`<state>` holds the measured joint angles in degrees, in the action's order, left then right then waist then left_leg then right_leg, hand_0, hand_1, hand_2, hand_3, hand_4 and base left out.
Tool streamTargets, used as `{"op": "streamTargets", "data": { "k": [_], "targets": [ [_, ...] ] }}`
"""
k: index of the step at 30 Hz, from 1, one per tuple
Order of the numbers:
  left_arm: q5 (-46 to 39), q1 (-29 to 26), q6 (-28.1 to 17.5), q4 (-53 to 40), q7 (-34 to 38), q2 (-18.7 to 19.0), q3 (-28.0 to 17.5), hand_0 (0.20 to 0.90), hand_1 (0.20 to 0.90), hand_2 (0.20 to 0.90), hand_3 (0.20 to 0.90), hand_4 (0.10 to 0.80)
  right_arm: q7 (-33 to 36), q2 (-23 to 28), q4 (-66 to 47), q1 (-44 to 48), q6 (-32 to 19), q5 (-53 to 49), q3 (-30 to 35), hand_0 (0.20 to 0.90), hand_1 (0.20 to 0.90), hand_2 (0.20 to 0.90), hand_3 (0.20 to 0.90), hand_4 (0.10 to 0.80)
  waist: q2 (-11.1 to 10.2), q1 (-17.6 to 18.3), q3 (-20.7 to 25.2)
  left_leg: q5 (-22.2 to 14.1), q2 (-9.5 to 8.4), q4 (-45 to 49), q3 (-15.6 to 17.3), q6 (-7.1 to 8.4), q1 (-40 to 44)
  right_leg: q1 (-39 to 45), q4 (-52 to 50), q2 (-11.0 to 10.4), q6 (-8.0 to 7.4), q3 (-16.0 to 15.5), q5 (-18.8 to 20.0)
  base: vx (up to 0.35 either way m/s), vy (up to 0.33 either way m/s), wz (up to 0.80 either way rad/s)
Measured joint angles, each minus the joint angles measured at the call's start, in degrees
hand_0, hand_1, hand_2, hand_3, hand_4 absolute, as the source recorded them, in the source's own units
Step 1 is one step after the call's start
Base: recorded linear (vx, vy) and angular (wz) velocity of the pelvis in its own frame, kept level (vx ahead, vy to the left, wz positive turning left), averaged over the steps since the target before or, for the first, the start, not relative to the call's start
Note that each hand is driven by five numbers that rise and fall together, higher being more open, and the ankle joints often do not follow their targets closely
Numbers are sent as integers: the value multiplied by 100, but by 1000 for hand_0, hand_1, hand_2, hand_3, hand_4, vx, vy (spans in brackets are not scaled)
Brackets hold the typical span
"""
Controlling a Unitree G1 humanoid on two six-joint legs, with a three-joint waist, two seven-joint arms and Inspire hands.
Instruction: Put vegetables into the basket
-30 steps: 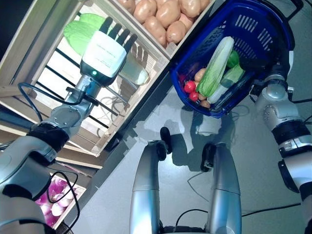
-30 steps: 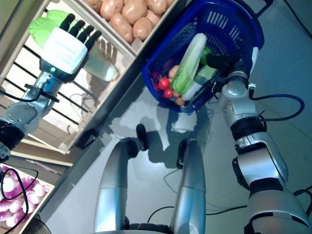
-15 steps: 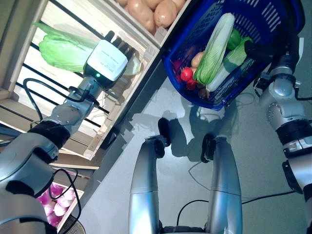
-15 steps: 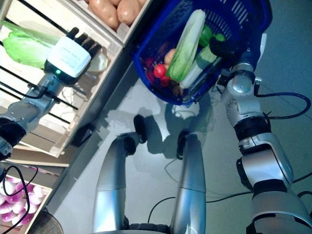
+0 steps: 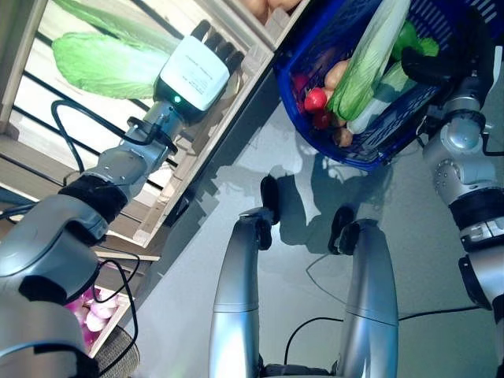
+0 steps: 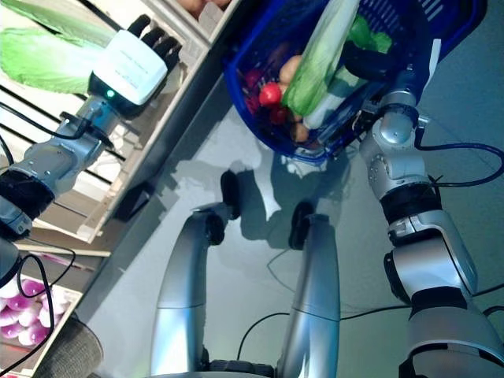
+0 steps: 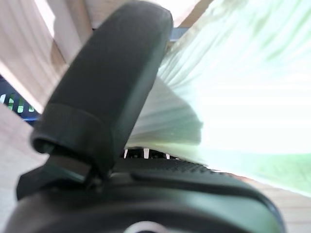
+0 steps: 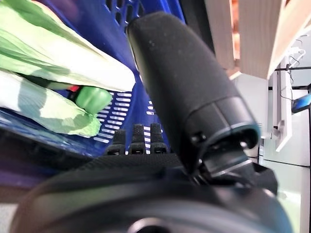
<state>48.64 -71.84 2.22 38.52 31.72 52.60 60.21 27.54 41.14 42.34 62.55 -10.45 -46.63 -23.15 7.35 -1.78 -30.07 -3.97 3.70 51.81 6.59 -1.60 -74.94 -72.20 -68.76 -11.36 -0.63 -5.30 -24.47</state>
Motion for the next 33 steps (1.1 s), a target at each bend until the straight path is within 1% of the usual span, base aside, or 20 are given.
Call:
{"op": "streamTargets", "data": {
  "k": [1, 2, 3, 4, 6, 7, 11, 18, 20, 21, 24, 27, 30, 33],
  "targets": [
    [-6, -59, 0, -27, -76, 5, 5, 900, 900, 900, 900, 800, 0, 0, 3, 27, 0, -110, -1, 900, 900, 900, 900, 800, -1, -6, 1, -1, -11, -42, -5, 0, -16, -18, 43, 2, -5, -1, 32, 0, 0, 0],
    [-29, -98, 0, -35, -126, 1, 10, 844, 844, 844, 844, 762, 0, 0, 4, 30, 0, -109, -3, 900, 900, 900, 900, 800, -3, -5, 2, -1, -17, -94, -10, 0, -19, -19, 104, 6, -5, -9, 70, 0, 0, 0],
    [-82, -110, 1, -41, -153, -2, 10, 505, 505, 505, 505, 536, 1, -1, 4, 30, -2, -108, -4, 900, 900, 900, 900, 800, -4, -4, 2, -1, -18, -119, -10, 1, -20, -19, 129, 8, -18, -9, 84, 0, 0, 0],
    [-236, -128, 14, -82, -238, -1, 10, 300, 300, 300, 300, 400, 3, -1, 3, 33, -22, -107, -4, 900, 900, 900, 900, 800, -5, 1, 2, -1, -27, -170, -7, 1, -19, -19, 194, 12, -37, -9, 128, -15, -13, -4],
    [-453, -152, 77, -191, -432, 24, 9, 300, 300, 300, 300, 400, 4, 0, 4, 33, -51, -108, -4, 900, 900, 900, 900, 800, -6, 1, 3, -1, -48, -223, -12, 1, -19, -19, 257, 20, -53, 0, 171, -6, -7, -2],
    [-566, -159, 80, -229, -443, 35, 9, 300, 300, 300, 300, 400, 9, -1, 7, 33, -54, -108, -3, 900, 900, 900, 900, 800, -8, 1, 4, -1, -73, -240, -25, 0, -19, -19, 264, 16, -62, 10, 178, 0, 0, 0],
    [-856, -205, 87, -329, -449, 35, -78, 300, 300, 300, 300, 400, 37, 0, 20, 33, -54, -108, -2, 900, 900, 900, 900, 800, -23, 2, 7, -1, -83, -244, -29, 0, -30, -11, 294, 13, -94, 12, 205, 0, 0, 0],
    [-905, -207, 86, -374, -496, 41, -198, 300, 300, 300, 300, 400, 40, -2, 18, 33, -54, -106, 0, 900, 900, 900, 900, 800, -29, 34, 7, 0, -86, -338, -24, -1, -15, 33, 420, 20, -118, -4, 287, -4, -7, 1],
    [-906, -201, 85, -353, -547, 41, -200, 300, 300, 300, 300, 400, 40, -27, 18, 17, -54, -106, 0, 900, 900, 900, 900, 800, -88, 54, 6, 7, -83, -328, -28, -12, 38, 80, 422, 27, -115, -8, 293, -3, -4, -4],
    [-914, -201, 86, -337, -621, 43, -200, 300, 300, 300, 300, 400, 40, -37, 18, 16, -54, -106, 0, 900, 900, 900, 900, 800, -137, 58, 9, 96, -82, -329, -32, -89, 95, 123, 422, 40, -116, -7, 293, -4, -5, -12],
    [-1032, -148, 84, -177, -835, -5, -190, 300, 300, 300, 300, 400, 40, -86, 15, 16, -60, -104, 12, 900, 900, 900, 900, 800, -196, 115, 11, 237, -76, -344, -53, -129, 251, 290, 427, 62, -119, -7, 284, -4, -7, -11],
    [-1149, -105, 73, -17, -869, -14, -190, 300, 300, 300, 300, 400, 38, -156, 10, 16, -62, -104, 20, 900, 900, 900, 900, 800, -275, 222, 8, 239, -80, -341, -56, -132, 366, 423, 439, 64, -125, -16, 279, 0, 0, 0],
    [-1442, -23, 63, 295, -824, -35, -204, 300, 300, 300, 300, 400, 28, -225, 5, -6, -63, -100, 33, 900, 900, 900, 900, 800, -405, 387, 2, 237, -72, -345, -62, -132, 647, 724, 502, 73, -134, -43, 284, 0, 0, 0],
    [-1712, 52, 35, 456, -656, -61, -329, 300, 300, 300, 300, 400, 25, -253, -4, -42, -70, -94, 77, 900, 900, 900, 900, 800, -473, 435, 0, 235, -58, -416, -34, -127, 903, 971, 559, 86, -135, -34, 285, 6, -7, -1]
  ]
}}
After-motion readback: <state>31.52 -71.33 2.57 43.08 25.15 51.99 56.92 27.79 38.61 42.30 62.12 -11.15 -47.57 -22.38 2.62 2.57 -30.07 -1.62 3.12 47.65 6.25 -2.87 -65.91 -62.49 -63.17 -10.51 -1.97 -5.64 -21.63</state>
